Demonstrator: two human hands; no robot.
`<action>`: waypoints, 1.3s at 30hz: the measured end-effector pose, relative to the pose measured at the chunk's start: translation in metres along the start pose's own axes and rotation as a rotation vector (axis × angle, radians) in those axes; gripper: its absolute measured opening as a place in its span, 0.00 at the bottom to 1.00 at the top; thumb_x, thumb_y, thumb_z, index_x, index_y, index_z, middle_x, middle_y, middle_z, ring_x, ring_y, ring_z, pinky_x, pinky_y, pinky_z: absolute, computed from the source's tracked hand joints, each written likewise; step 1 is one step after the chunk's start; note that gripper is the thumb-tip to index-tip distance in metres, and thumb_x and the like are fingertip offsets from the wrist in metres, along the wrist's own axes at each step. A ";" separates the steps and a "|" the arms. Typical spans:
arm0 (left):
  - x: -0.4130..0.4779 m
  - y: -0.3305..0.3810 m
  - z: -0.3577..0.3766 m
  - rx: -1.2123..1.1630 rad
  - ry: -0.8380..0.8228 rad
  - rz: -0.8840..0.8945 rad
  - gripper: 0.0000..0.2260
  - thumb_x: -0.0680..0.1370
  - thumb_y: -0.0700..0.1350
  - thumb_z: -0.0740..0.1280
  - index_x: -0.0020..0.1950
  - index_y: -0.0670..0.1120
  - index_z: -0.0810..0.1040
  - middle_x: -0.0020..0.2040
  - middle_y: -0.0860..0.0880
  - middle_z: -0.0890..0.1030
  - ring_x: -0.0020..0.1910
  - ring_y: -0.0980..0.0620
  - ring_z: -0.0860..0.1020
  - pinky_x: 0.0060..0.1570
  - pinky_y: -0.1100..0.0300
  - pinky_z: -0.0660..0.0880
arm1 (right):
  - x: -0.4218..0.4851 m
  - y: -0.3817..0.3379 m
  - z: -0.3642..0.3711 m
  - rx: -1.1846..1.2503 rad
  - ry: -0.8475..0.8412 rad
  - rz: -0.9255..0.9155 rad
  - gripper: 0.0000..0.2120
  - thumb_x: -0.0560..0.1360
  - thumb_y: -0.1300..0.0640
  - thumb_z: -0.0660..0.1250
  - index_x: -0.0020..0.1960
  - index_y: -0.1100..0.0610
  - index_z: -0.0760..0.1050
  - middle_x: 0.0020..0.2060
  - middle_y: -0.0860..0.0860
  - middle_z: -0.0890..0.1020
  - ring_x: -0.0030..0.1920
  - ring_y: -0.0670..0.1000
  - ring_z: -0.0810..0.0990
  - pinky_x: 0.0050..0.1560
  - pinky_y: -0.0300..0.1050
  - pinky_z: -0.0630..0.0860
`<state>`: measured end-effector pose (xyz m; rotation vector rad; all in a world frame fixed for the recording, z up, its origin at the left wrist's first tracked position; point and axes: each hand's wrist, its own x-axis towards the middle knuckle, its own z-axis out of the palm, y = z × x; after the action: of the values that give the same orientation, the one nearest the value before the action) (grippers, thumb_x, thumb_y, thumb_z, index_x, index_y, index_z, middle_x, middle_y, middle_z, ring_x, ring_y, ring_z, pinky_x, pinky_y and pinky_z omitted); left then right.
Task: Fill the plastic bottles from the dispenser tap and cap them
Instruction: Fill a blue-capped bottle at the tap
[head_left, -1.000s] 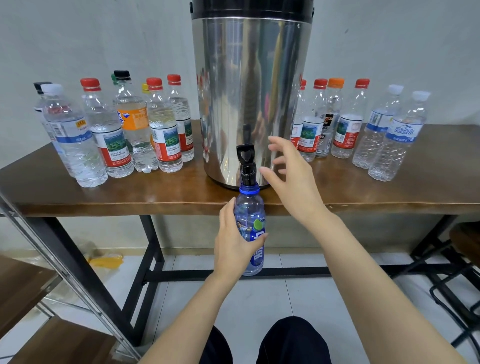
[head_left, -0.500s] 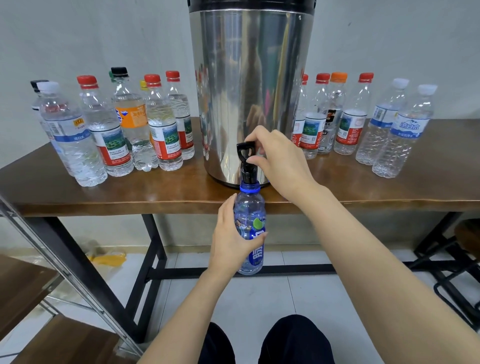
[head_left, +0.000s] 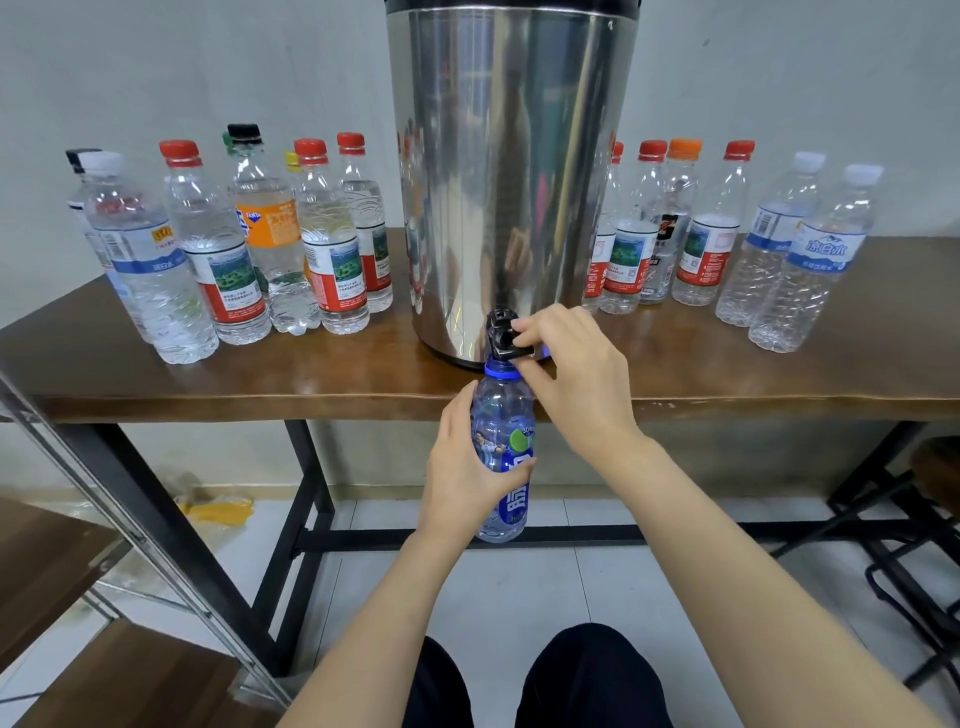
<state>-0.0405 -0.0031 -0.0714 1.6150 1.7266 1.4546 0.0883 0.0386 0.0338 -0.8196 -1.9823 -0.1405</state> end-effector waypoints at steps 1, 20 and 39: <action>0.000 0.000 0.000 0.001 -0.001 -0.003 0.45 0.65 0.50 0.81 0.76 0.53 0.60 0.71 0.56 0.69 0.66 0.62 0.70 0.55 0.78 0.66 | -0.002 -0.001 -0.001 -0.002 -0.005 0.002 0.10 0.70 0.56 0.76 0.46 0.57 0.76 0.48 0.47 0.82 0.48 0.48 0.76 0.40 0.45 0.77; -0.003 0.005 -0.002 -0.027 0.002 -0.013 0.44 0.65 0.48 0.81 0.76 0.53 0.61 0.70 0.56 0.70 0.66 0.60 0.71 0.58 0.73 0.68 | 0.014 0.004 -0.010 0.152 -0.087 0.096 0.12 0.71 0.47 0.73 0.43 0.54 0.77 0.39 0.44 0.79 0.46 0.47 0.70 0.47 0.49 0.72; -0.002 -0.001 0.002 -0.026 0.014 -0.009 0.44 0.65 0.49 0.81 0.75 0.55 0.61 0.69 0.58 0.71 0.66 0.59 0.73 0.62 0.61 0.75 | -0.001 0.026 0.018 0.378 0.149 0.176 0.13 0.75 0.48 0.68 0.46 0.58 0.82 0.48 0.45 0.84 0.47 0.49 0.74 0.45 0.49 0.76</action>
<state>-0.0388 -0.0037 -0.0732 1.5857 1.7132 1.4813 0.0910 0.0657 0.0178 -0.7087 -1.7158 0.2622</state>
